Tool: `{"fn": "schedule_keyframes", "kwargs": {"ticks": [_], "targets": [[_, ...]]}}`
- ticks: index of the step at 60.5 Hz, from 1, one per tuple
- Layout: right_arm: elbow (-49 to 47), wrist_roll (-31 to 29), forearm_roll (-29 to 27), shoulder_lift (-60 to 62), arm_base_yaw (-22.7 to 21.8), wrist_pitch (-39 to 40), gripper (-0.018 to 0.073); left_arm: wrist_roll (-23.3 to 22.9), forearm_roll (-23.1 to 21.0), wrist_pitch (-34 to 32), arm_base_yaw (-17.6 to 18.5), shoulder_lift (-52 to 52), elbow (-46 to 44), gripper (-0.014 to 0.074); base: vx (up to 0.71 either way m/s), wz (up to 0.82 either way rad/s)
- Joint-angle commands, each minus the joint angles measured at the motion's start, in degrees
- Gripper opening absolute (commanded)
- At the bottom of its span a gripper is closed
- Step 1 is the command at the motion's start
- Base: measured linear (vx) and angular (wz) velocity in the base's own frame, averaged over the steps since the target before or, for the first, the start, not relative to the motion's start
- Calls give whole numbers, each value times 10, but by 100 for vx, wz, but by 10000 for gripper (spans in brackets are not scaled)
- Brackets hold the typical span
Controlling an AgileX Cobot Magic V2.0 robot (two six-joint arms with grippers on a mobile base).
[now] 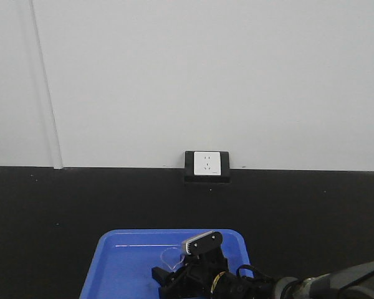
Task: Move beaker to silver tray on left bench
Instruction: 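Close the right gripper on the beaker and lift it, then raise the held beaker out of the blue tray toward the robot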
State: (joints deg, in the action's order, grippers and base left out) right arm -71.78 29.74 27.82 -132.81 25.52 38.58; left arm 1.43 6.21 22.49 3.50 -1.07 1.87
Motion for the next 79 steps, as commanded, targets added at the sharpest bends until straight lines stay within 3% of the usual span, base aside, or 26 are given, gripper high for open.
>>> {"fn": "schedule_keyframes", "kwargs": {"ticks": [1, 17, 24, 32, 53, 68, 79], "targets": [[-16, 2, 0, 33, 7, 47, 454, -1, -1, -47, 2, -4, 11, 1, 0, -1], [-14, 52, 3, 38, 10, 46, -18, -1, -1, -47, 2, -4, 11, 1, 0, 0], [-14, 94, 17, 55, 10, 32, -16, -1, -1, -47, 2, -4, 11, 1, 0, 0], [-14, 98, 47, 89, 10, -16, -15, -1, -1, -47, 2, -4, 11, 1, 0, 0], [-14, 98, 140, 248, 8, -247, -13, -1, -1, -47, 2, -4, 11, 1, 0, 0], [-14, 96, 141, 315, 6, -298, -11, -1, -1, -47, 2, -4, 11, 1, 0, 0], [26, 95, 141, 354, 6, -294, -11, -1, -1, -47, 2, -4, 11, 1, 0, 0]]}}
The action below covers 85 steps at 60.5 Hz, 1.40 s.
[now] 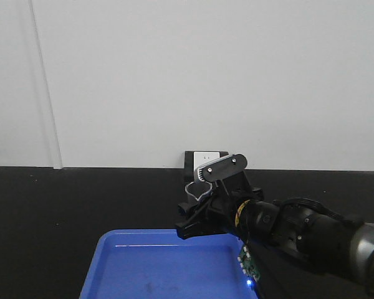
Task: Move beaker to silver tray on left bench
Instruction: 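Raise the held beaker out of the blue tray toward the robot, then drive the base away from the blue tray bench holding the beaker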
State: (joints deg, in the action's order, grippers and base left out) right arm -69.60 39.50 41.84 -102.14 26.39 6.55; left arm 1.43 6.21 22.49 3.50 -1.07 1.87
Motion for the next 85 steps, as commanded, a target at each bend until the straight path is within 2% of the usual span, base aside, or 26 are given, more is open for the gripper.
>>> {"fn": "schedule_keyframes", "kwargs": {"ticks": [1, 34, 54, 85], "targets": [[9, -2, 1, 50, -3, 27, -11, -1, -1, -47, 2, -4, 11, 1, 0, 0], [196, -16, -3, 247, -3, 34, -11, -1, -1, -47, 2, -4, 11, 1, 0, 0], [324, -16, -46, 419, -3, 28, -11, -1, -1, -47, 2, -4, 11, 1, 0, 0], [486, -16, -42, 725, -3, -107, -11, -1, -1, -47, 2, -4, 11, 1, 0, 0]]}}
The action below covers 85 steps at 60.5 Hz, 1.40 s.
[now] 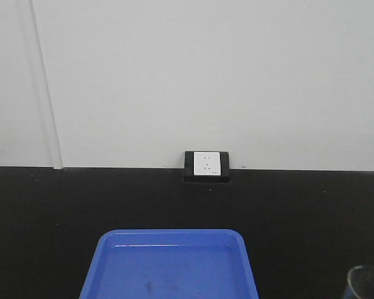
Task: Move beaker to silver tray on left bench
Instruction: 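Drive the base away from the blue tray bench holding the beaker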
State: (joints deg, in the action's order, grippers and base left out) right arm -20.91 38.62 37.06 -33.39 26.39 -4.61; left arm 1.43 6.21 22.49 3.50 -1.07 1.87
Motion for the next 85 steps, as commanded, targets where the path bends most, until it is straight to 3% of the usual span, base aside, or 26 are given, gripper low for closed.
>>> {"fn": "schedule_keyframes", "kwargs": {"ticks": [1, 19, 85], "targets": [[1, -7, 7, 44, -3, -1, -11, -1, -1, -47, 2, -4, 11, 1, 0, 0], [9, -7, 17, 107, -3, -64, -11, -1, -1, -47, 2, -4, 11, 1, 0, 0], [9, -7, 17, 107, -3, -66, -11, -1, -1, -47, 2, -4, 11, 1, 0, 0]]}}
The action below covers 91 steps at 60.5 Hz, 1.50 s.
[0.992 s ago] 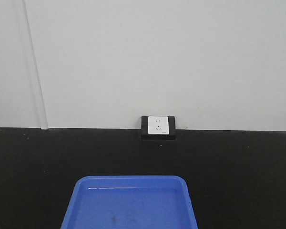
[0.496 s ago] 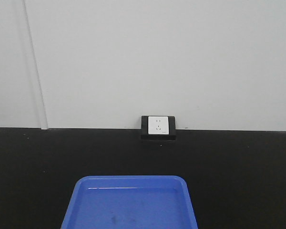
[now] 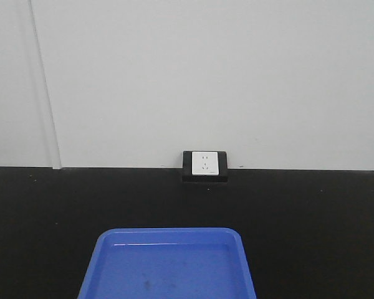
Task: Move beaker to silver tray on left bench
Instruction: 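Drive the base away from the blue tray bench holding the beaker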
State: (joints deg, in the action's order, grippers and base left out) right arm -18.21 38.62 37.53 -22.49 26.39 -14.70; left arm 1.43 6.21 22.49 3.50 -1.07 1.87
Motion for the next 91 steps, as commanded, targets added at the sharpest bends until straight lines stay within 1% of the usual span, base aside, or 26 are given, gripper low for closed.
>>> {"fn": "schedule_keyframes", "kwargs": {"ticks": [1, 49, 91], "targets": [[-18, -7, 13, -2, -3, 35, -11, -1, -1, -47, 2, -4, 11, 1, -4, -5], [-18, -7, 13, -2, -3, 35, -11, -1, -1, -47, 2, -4, 11, 1, -12, -17], [-18, -7, 13, -2, -3, 35, -11, -1, -1, -47, 2, -4, 11, 1, -28, -9]]}}
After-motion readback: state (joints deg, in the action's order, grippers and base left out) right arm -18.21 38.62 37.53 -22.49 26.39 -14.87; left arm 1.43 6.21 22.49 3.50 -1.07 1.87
